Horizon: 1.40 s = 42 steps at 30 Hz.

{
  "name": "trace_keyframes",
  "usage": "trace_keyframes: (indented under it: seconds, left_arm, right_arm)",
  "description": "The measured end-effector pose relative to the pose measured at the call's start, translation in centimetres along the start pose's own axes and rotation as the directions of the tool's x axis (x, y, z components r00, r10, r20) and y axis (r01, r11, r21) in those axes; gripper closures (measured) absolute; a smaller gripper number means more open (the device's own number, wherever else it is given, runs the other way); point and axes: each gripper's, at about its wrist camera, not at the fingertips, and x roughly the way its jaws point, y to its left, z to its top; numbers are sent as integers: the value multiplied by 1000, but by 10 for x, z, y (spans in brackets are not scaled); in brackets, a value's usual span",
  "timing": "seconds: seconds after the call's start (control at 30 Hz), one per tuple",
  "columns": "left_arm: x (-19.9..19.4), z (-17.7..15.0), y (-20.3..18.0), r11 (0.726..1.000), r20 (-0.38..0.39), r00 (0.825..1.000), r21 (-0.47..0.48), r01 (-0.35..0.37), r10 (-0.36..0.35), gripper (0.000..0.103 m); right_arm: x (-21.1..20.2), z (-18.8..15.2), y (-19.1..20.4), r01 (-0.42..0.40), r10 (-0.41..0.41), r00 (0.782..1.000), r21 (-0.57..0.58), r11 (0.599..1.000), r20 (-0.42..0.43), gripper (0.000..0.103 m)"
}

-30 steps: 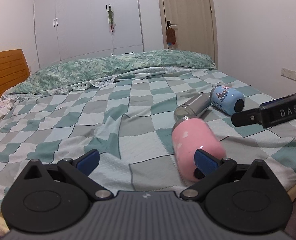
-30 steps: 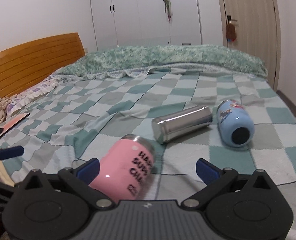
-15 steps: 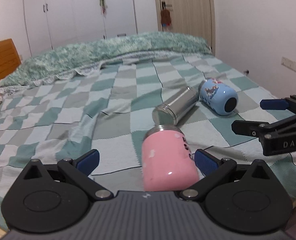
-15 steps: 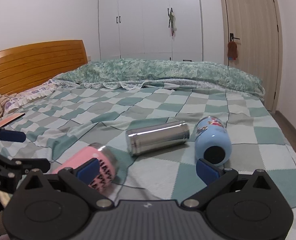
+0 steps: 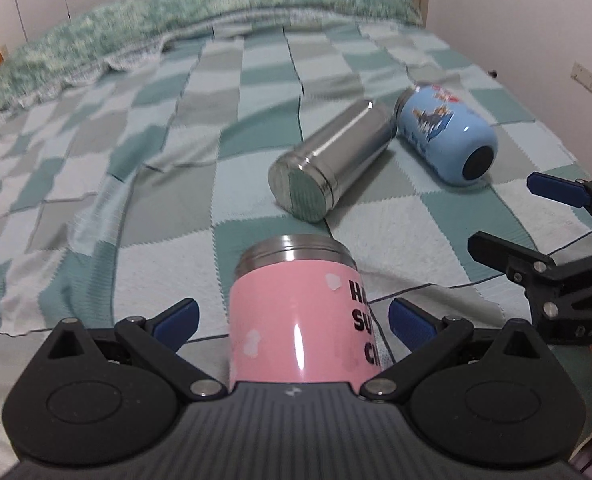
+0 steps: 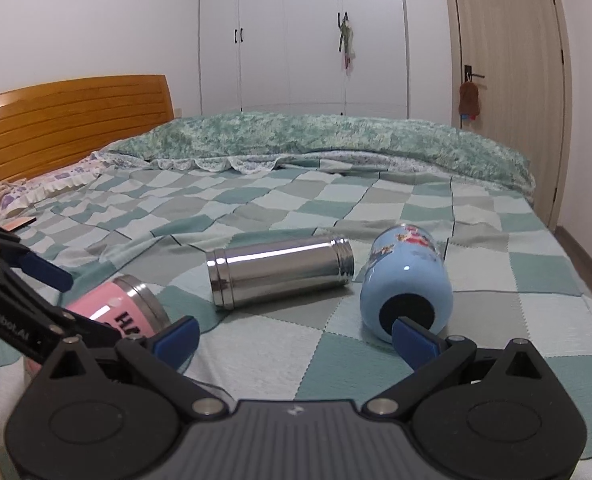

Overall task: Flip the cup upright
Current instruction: 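Lower the pink cup and grasp it with the left gripper, then set the pink cup upright on the bed with the left gripper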

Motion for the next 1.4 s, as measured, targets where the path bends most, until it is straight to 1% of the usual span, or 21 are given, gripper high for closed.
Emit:
trace_keyframes:
  seconds: [0.13,0.23,0.33,0.47,0.57,0.63,0.73,0.9,1.03,1.23,1.4]
  left_arm:
    - [22,15,-2,1000,-100,995,-3,19,-19,0]
    - [33,21,-7,1000,-150,989,27,12,-8,0]
    - [38,25,-10,998,-167,986,57,0,10,0]
    - [44,27,-13,998,-183,983,63,-4,16,1]
    - [49,26,-16,998,-195,980,67,-18,31,6]
    - [49,27,-17,997,-191,980,70,-36,49,16]
    - [49,28,-14,998,-192,980,60,-37,48,17]
    - [46,26,-15,997,-169,984,59,-40,50,17]
    - [42,21,-16,997,-132,990,61,-47,54,17]
    - [22,12,-12,999,-53,998,37,-33,35,18]
    - [-12,0,-6,1000,55,998,22,-2,0,18]
  right_arm:
    - [6,-3,-2,-9,9,1000,-13,1000,-13,0]
    - [9,-4,-3,-18,18,1000,-16,1000,-21,0]
    - [12,-4,-4,-19,18,1000,-24,1000,-25,0]
    - [17,-5,-7,-9,8,1000,-26,1000,-30,0]
    - [18,-7,-8,-27,26,999,-27,999,-31,0]
    - [18,-8,-8,-32,31,999,-34,999,-31,0]
    - [19,-9,-7,-34,33,999,-36,999,-32,0]
    - [19,-9,-7,-34,33,999,-40,999,-27,0]
    - [17,-9,-5,-31,30,999,-47,998,-22,0]
    - [5,-6,-1,-19,19,1000,-50,999,0,0]
    - [-12,-3,11,-6,8,999,-59,998,34,0]
